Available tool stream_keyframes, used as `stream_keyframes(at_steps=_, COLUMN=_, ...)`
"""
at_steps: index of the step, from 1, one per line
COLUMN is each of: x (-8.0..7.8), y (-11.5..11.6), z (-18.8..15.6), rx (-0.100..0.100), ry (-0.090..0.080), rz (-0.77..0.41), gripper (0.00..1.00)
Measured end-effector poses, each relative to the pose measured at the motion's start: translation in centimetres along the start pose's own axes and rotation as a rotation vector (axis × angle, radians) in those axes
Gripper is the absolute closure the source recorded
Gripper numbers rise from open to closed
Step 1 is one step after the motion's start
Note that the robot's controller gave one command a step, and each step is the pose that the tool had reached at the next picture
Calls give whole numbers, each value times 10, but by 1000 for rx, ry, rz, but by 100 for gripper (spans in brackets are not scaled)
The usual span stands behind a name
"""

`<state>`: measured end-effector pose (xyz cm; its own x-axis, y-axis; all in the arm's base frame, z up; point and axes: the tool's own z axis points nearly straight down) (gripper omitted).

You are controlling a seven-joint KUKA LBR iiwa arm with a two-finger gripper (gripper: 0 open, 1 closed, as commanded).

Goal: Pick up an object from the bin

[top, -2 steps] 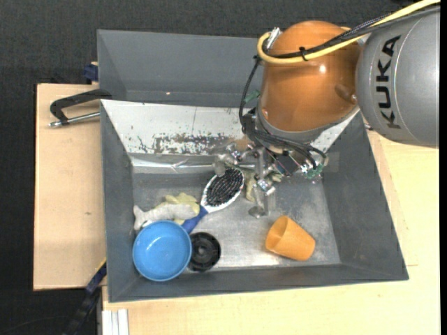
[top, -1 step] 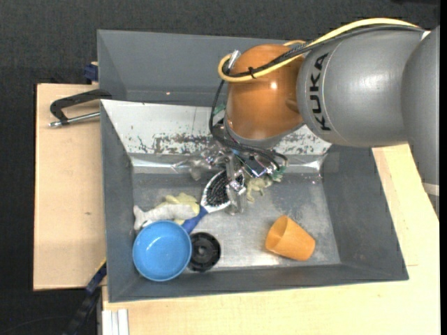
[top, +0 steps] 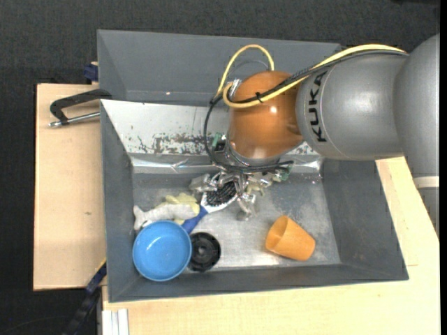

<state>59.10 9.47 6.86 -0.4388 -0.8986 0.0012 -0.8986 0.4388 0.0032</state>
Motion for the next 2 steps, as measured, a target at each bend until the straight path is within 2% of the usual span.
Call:
stream_keyframes(at_steps=1, x=-2, y=0, z=-2, rx=3, ry=-4, rz=1, gripper=100)
stream_keyframes(at_steps=2, x=-3, y=10, z=-243, rx=14, ry=-11, rz=12, gripper=100)
